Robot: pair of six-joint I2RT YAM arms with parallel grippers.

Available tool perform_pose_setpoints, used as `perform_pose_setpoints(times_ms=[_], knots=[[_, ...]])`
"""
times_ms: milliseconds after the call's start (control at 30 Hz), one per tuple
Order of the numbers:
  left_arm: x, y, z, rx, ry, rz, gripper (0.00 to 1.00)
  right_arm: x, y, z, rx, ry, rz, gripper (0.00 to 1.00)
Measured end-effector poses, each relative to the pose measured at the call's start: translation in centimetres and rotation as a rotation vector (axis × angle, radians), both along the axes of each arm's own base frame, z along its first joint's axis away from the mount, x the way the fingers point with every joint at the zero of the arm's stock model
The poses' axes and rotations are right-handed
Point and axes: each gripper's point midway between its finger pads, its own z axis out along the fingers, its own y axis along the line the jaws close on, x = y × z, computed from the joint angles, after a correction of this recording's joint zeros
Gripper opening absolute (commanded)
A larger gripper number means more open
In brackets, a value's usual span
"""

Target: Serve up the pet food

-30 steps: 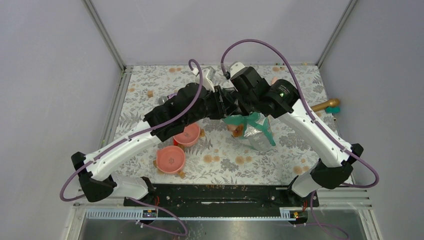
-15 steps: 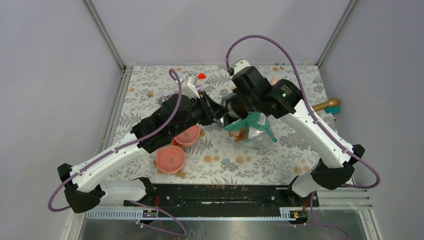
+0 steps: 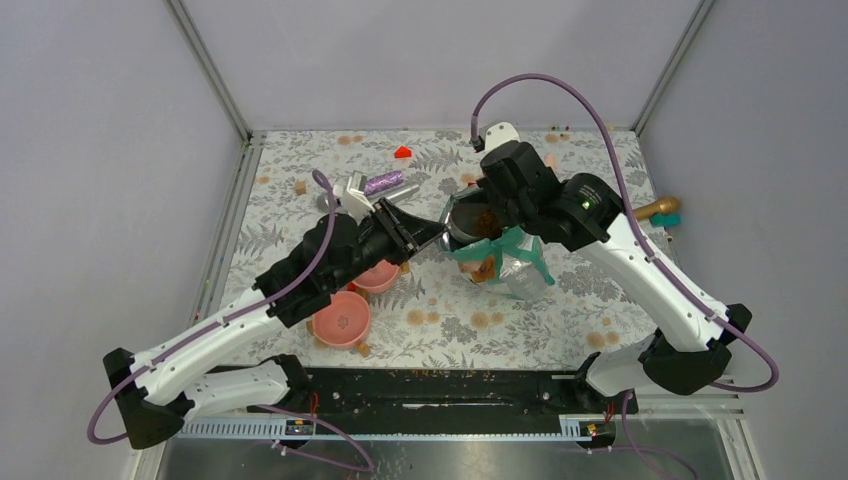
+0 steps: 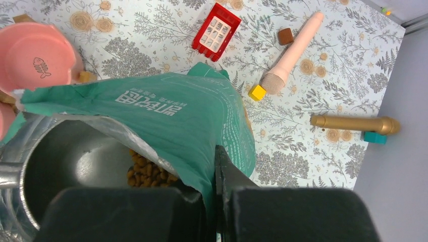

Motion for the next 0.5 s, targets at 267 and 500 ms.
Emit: perform_pose_setpoints(times_ms=[267,500], knots=[[-0.8,1.9,0.6,-0.114,0.043,0.05,0.0,0.0,0.0,0.1,0.02,-0.011,-0.007,0.0],[-1.0,2.5,0.9,-0.138,0.041,0.061,0.0,0.0,-0.3,0.3,0.018,-0.02,-0.015,0.0]])
